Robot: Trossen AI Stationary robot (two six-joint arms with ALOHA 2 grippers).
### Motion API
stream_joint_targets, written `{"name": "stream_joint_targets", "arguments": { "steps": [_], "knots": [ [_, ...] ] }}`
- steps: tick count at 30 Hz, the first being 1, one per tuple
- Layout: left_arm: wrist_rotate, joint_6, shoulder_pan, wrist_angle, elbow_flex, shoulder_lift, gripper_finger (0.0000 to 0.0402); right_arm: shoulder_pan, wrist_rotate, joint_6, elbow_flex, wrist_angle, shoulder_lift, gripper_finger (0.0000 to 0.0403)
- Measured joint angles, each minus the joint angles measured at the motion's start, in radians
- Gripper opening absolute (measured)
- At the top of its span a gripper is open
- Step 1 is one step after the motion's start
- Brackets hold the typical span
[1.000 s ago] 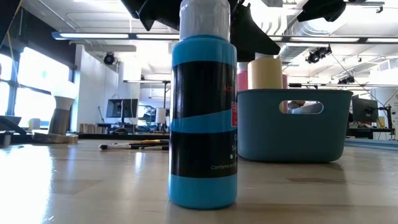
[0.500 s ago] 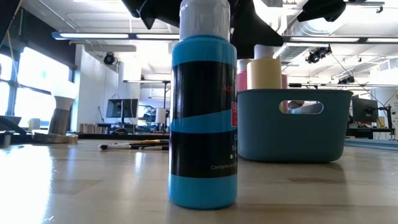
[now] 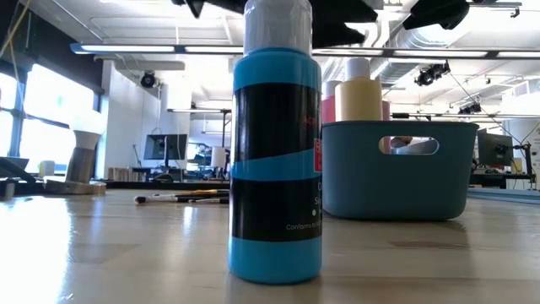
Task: Pick & Place Paint Supplies
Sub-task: Put the large yellow paint bottle into the blue bin
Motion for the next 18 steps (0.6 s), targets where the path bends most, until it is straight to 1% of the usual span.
{"name": "stream_joint_targets", "arguments": {
  "steps": [4, 7, 9, 13, 18],
  "knots": [
    [0.01, 0.002, 0.0, -0.091, 0.001, -0.054, 0.0244, 0.0, 0.0, 0.0, 0.0, 0.0, 0.0, 0.0162],
    [0.062, 0.003, 0.0, -0.189, 0.001, -0.086, 0.0242, 0.0, 0.0, 0.0, 0.0, 0.0, 0.0, 0.0162],
    [0.088, 0.003, 0.0, -0.249, 0.001, -0.1, 0.0235, 0.0, 0.0, 0.0, 0.0, 0.003, 0.0, 0.0162],
    [0.111, 0.003, -0.001, -0.312, 0.001, -0.1, 0.0198, 0.0, 0.0, 0.0, 0.0, 0.039, 0.002, 0.0162],
    [0.145, 0.003, 0.0, -0.383, 0.0, -0.1, 0.013, 0.0, 0.001, 0.0, 0.0, 0.124, 0.019, 0.0162]
  ]
}}
